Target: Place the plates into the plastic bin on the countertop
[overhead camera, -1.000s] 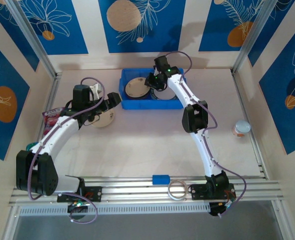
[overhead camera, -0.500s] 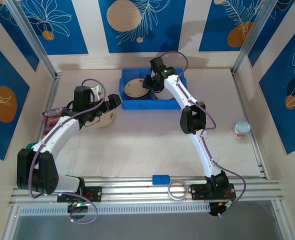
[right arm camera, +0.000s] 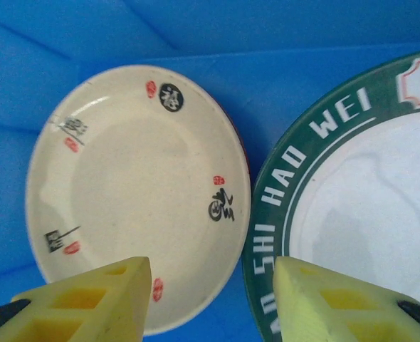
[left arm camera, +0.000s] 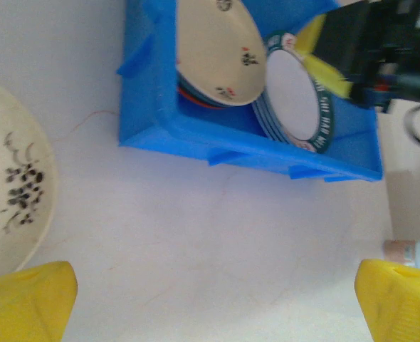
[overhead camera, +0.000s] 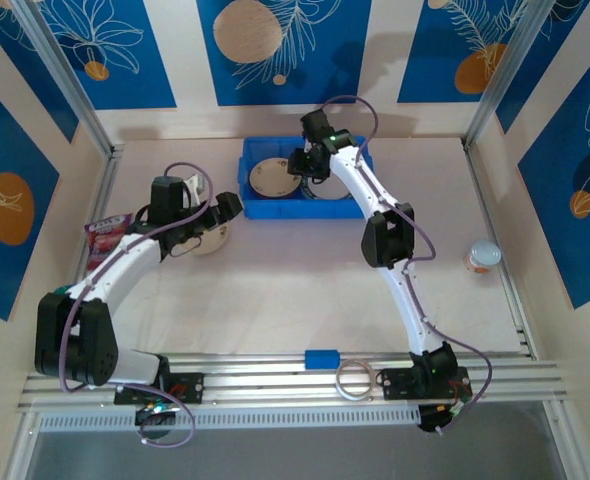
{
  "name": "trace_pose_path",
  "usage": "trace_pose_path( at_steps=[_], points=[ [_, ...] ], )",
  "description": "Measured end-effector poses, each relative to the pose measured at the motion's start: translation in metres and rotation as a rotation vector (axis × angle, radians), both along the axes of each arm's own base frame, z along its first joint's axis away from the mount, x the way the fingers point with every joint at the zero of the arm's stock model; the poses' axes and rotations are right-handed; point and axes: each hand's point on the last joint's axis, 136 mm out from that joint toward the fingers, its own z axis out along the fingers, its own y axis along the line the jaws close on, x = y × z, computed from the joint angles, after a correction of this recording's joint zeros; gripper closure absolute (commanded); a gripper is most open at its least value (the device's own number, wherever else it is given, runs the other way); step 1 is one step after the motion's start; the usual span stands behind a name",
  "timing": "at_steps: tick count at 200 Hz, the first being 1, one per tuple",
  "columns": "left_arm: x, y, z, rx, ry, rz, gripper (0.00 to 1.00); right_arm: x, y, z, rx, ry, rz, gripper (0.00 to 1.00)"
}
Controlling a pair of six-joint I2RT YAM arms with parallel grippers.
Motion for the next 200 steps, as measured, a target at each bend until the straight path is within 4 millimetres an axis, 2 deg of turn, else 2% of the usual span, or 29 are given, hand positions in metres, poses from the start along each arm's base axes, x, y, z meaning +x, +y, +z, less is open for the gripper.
trace_pose_path(
  at_steps=[25,54,79,110,155,200],
  points=[
    [-0.003,0.012,-0.011,0.035,0.024,0.062,0.00,-0.012,-0.003,0.042,-0.016,-0.060,0.019,0.51],
    [-0.008,0.024,-0.026,0.063,0.053,0.112,0.00,-0.045,0.010,0.094,-0.019,-0.137,0.079,0.50],
    [-0.010,0.033,-0.036,0.083,0.075,0.146,0.00,-0.073,0.026,0.118,-0.008,-0.180,0.144,0.50],
    [-0.010,0.049,-0.042,0.109,0.102,0.207,0.01,-0.095,0.046,0.119,-0.017,-0.193,0.215,0.51],
    [-0.025,0.087,-0.059,0.209,0.201,0.331,0.07,-0.092,0.037,0.096,-0.030,-0.152,0.206,0.53],
    [-0.031,0.112,-0.061,0.253,0.228,0.409,0.15,-0.088,0.036,0.098,-0.001,-0.153,0.207,0.56]
  ],
)
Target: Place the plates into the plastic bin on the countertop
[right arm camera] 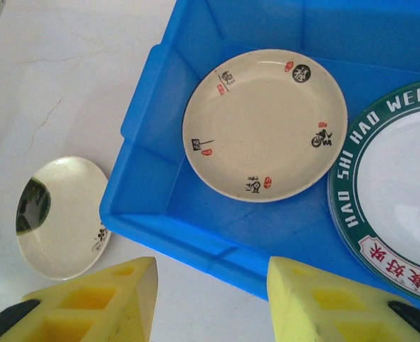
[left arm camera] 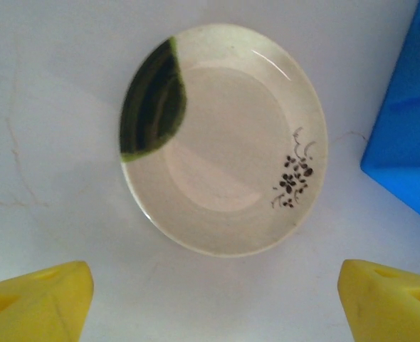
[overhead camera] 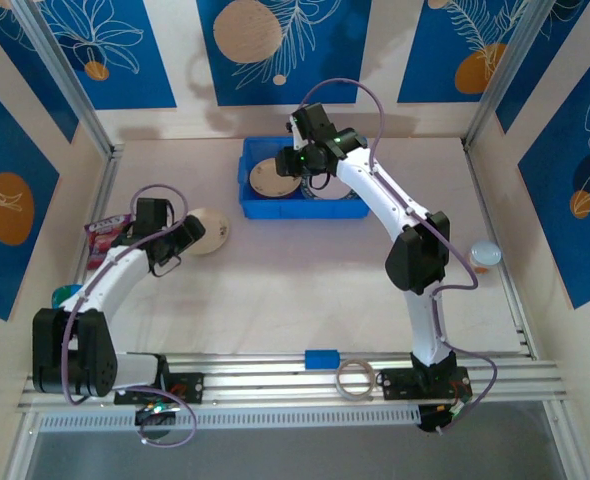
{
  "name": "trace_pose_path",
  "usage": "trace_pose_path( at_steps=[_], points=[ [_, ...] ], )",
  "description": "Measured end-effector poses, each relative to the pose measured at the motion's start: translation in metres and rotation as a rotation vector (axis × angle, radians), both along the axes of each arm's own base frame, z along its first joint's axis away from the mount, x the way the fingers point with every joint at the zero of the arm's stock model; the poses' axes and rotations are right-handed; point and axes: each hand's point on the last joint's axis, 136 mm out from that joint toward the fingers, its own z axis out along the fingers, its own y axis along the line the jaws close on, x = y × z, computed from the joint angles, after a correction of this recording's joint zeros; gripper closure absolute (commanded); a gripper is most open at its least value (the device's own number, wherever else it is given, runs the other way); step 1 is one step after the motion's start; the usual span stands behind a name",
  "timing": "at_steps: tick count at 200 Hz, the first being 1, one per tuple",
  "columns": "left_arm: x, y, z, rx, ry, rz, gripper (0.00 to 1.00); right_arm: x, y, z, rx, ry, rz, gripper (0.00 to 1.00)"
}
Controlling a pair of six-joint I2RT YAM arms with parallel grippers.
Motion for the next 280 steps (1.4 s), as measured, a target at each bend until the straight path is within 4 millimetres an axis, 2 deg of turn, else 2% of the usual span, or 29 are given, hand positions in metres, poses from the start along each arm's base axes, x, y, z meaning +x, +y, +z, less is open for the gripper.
trace_pose_path(
  at_steps=[40,71,93,134,176,211,252,280],
  points=[
    [0.000,0.016,-0.005,0.008,0.019,0.049,0.25,-0.003,0.005,0.001,0.030,0.020,0.011,0.56],
    [0.003,0.025,-0.017,0.005,0.045,0.069,0.28,-0.007,0.012,0.001,0.106,0.063,0.029,0.47],
    [0.006,0.023,-0.025,-0.010,0.060,0.061,0.28,-0.010,0.020,-0.006,0.205,0.129,0.049,0.46],
    [0.018,0.022,-0.034,-0.063,0.031,0.062,0.36,-0.017,0.025,-0.027,0.346,0.277,0.043,0.56],
    [0.016,0.016,-0.063,-0.125,0.079,0.074,0.44,-0.019,0.029,-0.024,0.392,0.303,0.046,0.63],
    [0.022,0.015,-0.067,-0.143,0.070,0.075,0.51,-0.019,0.030,-0.024,0.398,0.308,0.043,0.67],
    [0.023,0.013,-0.078,-0.153,0.091,0.072,0.54,-0.019,0.030,-0.024,0.398,0.310,0.042,0.68],
    [0.024,0.015,-0.083,-0.157,0.099,0.079,0.58,-0.019,0.029,-0.024,0.396,0.311,0.041,0.74]
  ],
)
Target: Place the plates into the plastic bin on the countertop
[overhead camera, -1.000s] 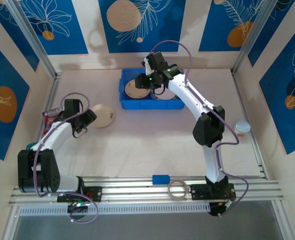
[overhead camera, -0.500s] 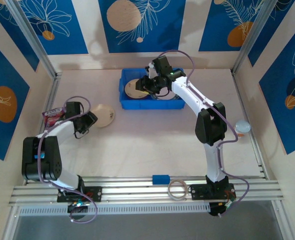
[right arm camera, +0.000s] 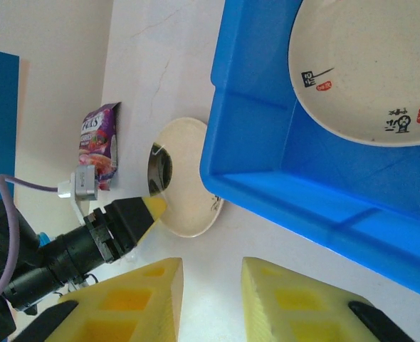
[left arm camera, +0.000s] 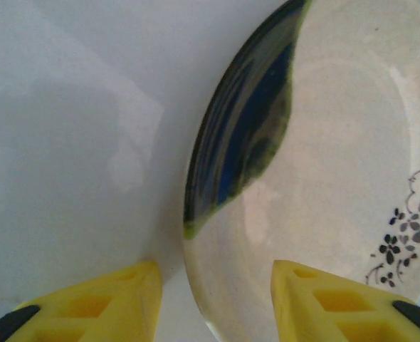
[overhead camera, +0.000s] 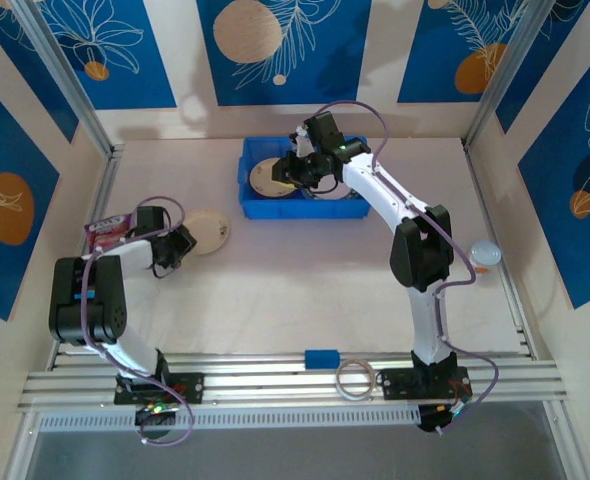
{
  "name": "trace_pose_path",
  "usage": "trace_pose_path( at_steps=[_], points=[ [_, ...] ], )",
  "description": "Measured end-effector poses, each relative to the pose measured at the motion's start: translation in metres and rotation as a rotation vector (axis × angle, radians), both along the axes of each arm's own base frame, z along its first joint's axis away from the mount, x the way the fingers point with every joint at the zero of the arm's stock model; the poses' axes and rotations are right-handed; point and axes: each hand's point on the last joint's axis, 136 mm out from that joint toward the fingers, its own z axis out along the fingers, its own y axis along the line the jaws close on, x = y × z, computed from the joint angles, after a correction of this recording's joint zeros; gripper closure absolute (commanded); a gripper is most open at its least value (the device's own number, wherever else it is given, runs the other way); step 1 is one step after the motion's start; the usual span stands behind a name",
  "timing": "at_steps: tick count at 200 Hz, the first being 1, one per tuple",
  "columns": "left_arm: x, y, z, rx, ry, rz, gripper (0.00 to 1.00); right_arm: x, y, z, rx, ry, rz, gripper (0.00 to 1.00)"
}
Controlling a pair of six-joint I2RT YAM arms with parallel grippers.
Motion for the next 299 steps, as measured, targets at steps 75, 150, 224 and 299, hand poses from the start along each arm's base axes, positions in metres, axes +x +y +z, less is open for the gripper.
trace_pose_path(
  at_steps=[75,150,224,299],
  points=[
    [0.003,0.001,-0.004,-0.012,0.009,0.016,0.70,-0.001,0.002,0.000,-0.001,0.001,0.004,0.82],
    [0.013,0.000,-0.004,-0.027,-0.001,0.012,0.86,-0.003,0.004,-0.002,-0.010,-0.001,0.005,0.84],
    [0.023,0.004,0.028,0.021,-0.105,-0.015,0.91,-0.012,0.013,-0.004,-0.015,0.000,0.032,0.86],
    [-0.017,0.016,0.105,0.161,-0.229,-0.043,1.00,-0.033,0.033,-0.007,-0.038,-0.020,0.116,0.80]
  ],
)
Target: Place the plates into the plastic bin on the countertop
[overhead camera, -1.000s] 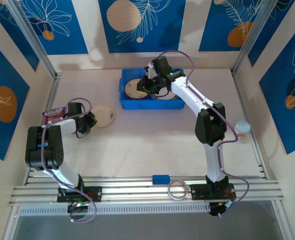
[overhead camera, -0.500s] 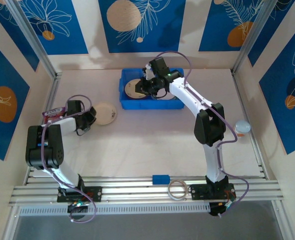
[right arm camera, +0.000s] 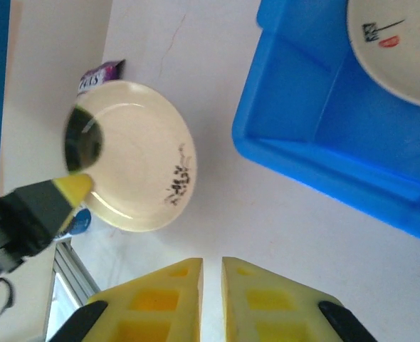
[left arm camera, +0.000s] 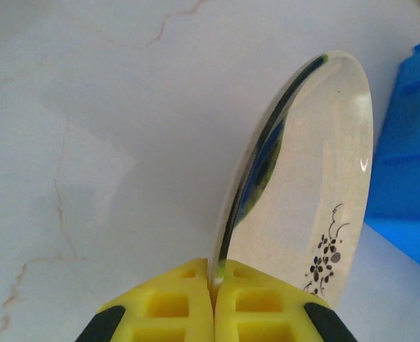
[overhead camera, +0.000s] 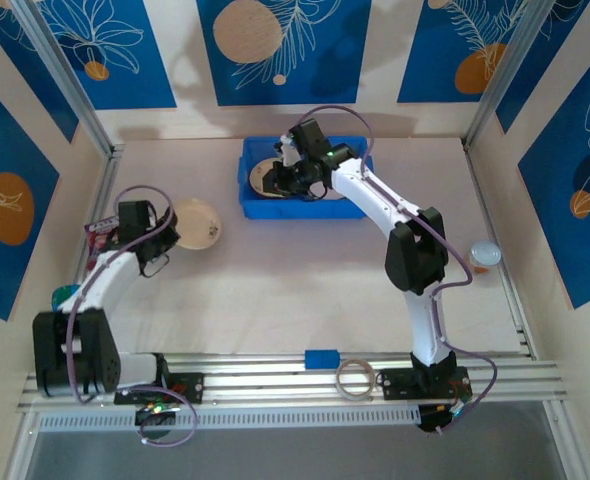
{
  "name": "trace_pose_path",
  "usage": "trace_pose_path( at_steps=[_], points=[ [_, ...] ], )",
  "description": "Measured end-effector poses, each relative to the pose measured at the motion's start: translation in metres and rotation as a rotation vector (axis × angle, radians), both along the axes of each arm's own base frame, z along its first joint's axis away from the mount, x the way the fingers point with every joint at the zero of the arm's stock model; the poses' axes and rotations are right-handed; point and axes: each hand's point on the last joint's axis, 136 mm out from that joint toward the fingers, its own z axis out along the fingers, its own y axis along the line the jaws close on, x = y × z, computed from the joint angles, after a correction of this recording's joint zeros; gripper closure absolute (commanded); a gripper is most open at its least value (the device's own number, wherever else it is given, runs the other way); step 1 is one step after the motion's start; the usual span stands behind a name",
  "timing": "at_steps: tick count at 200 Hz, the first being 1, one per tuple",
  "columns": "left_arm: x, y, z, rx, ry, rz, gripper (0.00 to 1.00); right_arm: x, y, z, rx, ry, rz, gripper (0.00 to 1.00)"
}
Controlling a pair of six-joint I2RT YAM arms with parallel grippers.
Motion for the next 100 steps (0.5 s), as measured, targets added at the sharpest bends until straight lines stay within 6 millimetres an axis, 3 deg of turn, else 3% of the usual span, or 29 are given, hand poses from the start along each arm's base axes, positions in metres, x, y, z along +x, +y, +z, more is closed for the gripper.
trace_pose_path(
  at_steps=[27,43,70,100],
  points=[
    [-0.009,-0.005,0.040,0.020,-0.063,-0.054,1.00,-0.007,0.005,0.003,-0.001,-0.019,0.033,0.57],
    [-0.007,-0.014,0.062,-0.002,-0.094,-0.106,1.00,-0.013,0.005,0.008,0.007,-0.040,0.059,0.49],
    [-0.004,-0.037,0.091,-0.080,-0.150,-0.210,1.00,-0.024,0.003,0.022,0.042,-0.065,0.085,0.47],
    [-0.007,-0.062,0.102,-0.163,-0.165,-0.307,1.00,-0.028,0.000,0.037,0.093,-0.093,0.098,0.48]
  ],
)
